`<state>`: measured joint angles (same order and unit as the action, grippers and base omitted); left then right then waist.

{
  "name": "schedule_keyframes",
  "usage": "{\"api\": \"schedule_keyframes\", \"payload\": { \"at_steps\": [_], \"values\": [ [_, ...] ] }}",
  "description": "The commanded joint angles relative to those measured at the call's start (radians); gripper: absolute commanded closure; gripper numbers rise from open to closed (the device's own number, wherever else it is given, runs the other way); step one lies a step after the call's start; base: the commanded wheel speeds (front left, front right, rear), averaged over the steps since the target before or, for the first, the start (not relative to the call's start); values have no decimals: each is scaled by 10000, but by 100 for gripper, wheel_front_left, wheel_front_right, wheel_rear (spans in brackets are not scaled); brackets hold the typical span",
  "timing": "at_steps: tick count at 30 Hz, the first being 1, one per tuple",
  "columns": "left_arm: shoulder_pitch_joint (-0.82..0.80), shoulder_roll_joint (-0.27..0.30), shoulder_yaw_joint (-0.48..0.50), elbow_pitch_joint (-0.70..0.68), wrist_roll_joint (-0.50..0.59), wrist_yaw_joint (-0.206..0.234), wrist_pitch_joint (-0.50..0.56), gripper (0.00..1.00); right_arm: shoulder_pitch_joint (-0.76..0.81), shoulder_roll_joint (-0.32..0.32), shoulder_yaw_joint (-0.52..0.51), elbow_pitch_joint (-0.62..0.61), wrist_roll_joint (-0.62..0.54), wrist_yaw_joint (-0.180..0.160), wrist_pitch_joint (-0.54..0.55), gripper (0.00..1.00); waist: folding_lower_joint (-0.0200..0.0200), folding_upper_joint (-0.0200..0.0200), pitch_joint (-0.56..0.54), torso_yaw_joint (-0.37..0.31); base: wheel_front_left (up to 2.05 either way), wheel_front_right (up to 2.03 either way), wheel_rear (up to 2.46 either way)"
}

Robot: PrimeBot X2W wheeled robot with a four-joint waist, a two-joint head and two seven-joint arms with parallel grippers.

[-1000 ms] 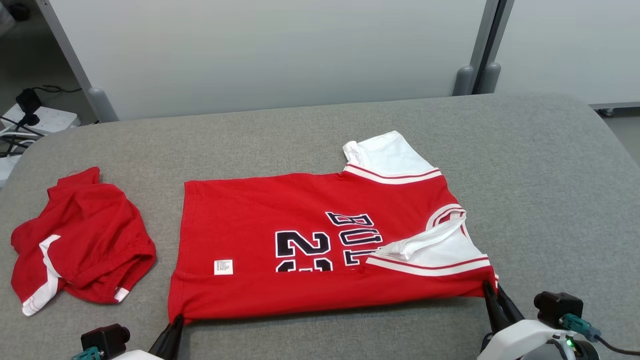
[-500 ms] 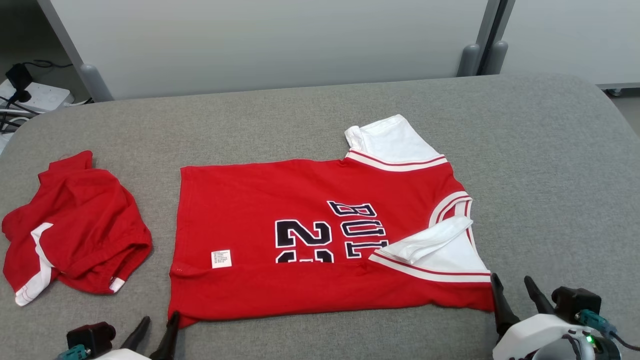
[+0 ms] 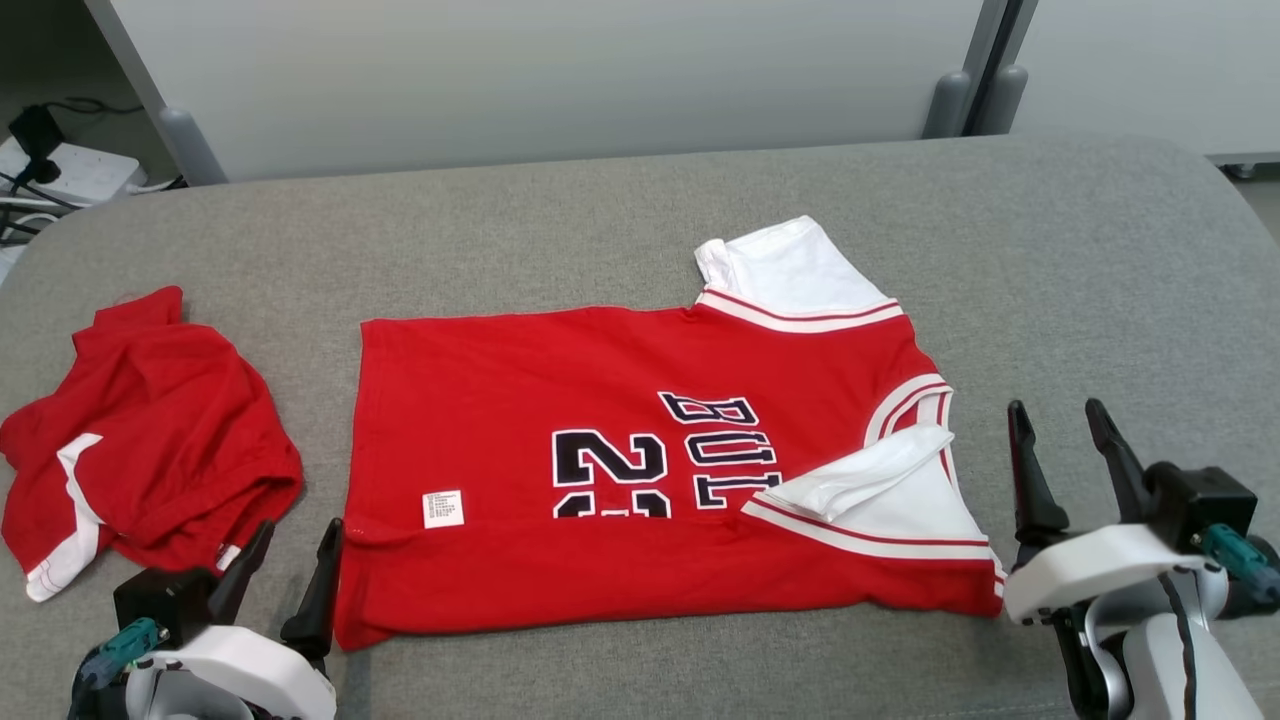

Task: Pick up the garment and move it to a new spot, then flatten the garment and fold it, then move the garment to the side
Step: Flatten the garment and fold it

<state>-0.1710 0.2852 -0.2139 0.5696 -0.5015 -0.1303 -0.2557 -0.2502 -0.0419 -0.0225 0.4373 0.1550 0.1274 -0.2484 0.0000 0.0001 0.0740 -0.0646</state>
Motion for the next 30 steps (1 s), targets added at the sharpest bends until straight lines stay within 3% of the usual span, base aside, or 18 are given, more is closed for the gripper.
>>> {"api": "schedule_keyframes", "payload": {
  "at_steps": [1,5,9,18,19,25,30],
  "values": [
    [-508,299,475,-304,219,25,-61,0,-514,-83,276,-325,-179,33,-132,0,0,-1,155,-9,0,0,0],
    [-853,458,577,-525,400,4,-61,0,-887,-83,425,-430,-240,33,-132,0,0,-1,623,-22,0,0,0],
    [-1301,994,281,-912,32,0,-61,0,-1340,-83,620,-608,-300,33,-133,0,0,-1,1315,-85,0,0,0],
    [-2609,3081,-923,-2040,-1547,-2,-61,0,-1856,-83,1119,-1659,1,33,-133,0,0,-1,3262,-474,0,0,0],
    [-2609,3081,-923,-2040,-1547,-2,-61,0,-1856,-83,1119,-1659,1,33,-133,0,0,-1,3262,-474,0,0,0],
    [-3480,4493,-1743,-2545,-2330,-3,-61,0,-1409,-83,1650,-2461,320,33,-133,0,0,-1,4209,-933,0,0,0],
    [-4154,5329,-2288,-2519,-2870,-3,-61,0,-1006,-83,2059,-3016,564,33,-133,0,0,-1,4615,-1415,0,0,0]
  ]
}}
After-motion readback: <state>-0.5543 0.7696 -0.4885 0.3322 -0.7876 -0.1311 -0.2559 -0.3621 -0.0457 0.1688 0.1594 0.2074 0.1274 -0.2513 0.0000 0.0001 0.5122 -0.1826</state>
